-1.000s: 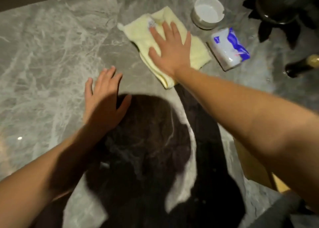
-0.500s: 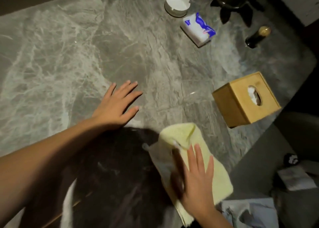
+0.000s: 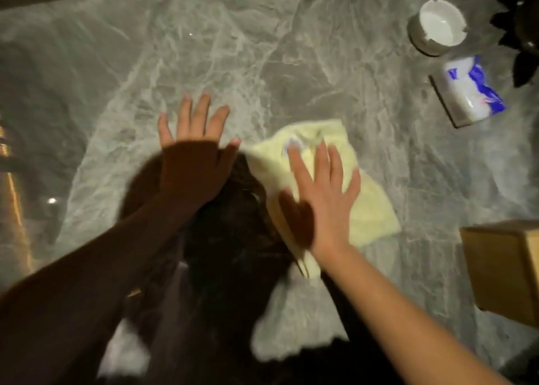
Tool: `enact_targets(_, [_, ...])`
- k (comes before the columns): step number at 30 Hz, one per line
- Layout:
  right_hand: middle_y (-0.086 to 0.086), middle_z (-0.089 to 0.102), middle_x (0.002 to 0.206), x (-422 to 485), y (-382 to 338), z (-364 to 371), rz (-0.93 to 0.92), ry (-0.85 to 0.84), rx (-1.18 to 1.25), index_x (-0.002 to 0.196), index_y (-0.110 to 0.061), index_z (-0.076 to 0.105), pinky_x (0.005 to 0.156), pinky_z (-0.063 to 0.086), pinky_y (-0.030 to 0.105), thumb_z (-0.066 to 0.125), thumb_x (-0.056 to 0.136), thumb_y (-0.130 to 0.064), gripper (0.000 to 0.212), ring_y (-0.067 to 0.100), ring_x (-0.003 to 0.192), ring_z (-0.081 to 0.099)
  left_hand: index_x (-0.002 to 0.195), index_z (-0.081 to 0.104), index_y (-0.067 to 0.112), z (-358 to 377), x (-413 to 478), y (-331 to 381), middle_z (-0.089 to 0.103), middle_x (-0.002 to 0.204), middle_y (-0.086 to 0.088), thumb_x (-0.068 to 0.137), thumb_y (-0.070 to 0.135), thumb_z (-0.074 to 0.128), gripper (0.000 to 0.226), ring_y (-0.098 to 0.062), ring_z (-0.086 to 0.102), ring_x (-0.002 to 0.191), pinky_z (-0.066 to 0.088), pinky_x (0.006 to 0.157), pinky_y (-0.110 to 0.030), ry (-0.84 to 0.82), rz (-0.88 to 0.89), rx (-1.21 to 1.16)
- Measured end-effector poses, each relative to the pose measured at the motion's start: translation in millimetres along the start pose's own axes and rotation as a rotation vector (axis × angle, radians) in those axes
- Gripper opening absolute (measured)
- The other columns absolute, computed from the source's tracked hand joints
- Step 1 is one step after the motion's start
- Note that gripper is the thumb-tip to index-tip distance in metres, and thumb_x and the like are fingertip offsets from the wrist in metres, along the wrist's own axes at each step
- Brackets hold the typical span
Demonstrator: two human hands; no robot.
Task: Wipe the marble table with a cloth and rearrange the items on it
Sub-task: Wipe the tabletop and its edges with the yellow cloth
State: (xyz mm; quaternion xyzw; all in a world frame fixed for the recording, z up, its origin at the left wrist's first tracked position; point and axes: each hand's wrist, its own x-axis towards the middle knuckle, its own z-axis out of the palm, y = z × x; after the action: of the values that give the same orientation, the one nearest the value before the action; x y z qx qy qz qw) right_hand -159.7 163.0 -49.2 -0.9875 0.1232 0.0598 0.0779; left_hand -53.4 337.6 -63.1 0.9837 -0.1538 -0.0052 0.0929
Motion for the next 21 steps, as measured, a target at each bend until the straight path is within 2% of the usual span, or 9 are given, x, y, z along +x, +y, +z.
enact_targets(2, [0.009,0.009,0.161,72.2,-22.2,-4.1,-0.016,0.01,0.024,0.15,-0.039,0.014,0.112,0.002,0.06,0.017,0.084,-0.058,0.068,0.027,0.148,0.004,0.14,0.039,0.021,-0.4,-0.7,-3.4,0.031,0.154,-0.009,0.094,0.05,0.025,0.056,-0.032,0.026,0.142,0.017,0.111,-0.056,0.01,0.019,0.004])
enact_targets(5, [0.009,0.005,0.161,173.2,-59.4,-12.6,-0.056,0.041,0.095,0.151,-0.035,0.015,0.112,-0.003,0.06,0.029,0.09,-0.051,0.065,0.028,0.148,0.0,0.144,0.034,0.014,-2.1,-0.3,-2.4,0.03,0.154,-0.01,0.093,0.049,0.03,0.061,-0.032,0.024,0.143,0.019,0.113,-0.056,-0.007,-0.006,-0.055])
enact_targets(11, [0.009,0.007,0.161,301.8,-111.0,-22.3,-0.173,0.063,0.067,0.15,-0.033,0.02,0.113,-0.004,0.061,0.026,0.091,-0.051,0.063,0.03,0.148,0.001,0.146,0.032,0.014,-4.1,3.3,-2.9,0.028,0.155,-0.007,0.093,0.045,0.034,0.061,-0.026,0.02,0.145,0.009,0.115,-0.053,-0.008,-0.01,-0.076])
enact_targets(16, [0.002,0.02,0.159,306.9,-109.3,-24.1,-0.287,0.092,0.009,0.147,-0.036,0.025,0.112,-0.001,0.064,0.026,0.086,-0.051,0.062,0.032,0.146,0.011,0.146,0.031,0.014,-3.5,0.9,-3.1,0.027,0.155,-0.007,0.096,0.044,0.03,0.058,-0.026,0.019,0.145,0.011,0.117,-0.052,-0.011,-0.024,-0.111])
enact_targets(21, [0.002,0.012,0.161,239.1,-74.9,-23.4,-0.361,0.03,-0.053,0.15,-0.035,0.021,0.113,-0.003,0.064,0.025,0.088,-0.053,0.065,0.029,0.148,0.002,0.144,0.034,0.011,3.7,2.3,-2.8,0.03,0.154,-0.011,0.093,0.044,0.033,0.061,-0.023,0.028,0.142,0.014,0.114,-0.048,0.096,-0.052,-0.14])
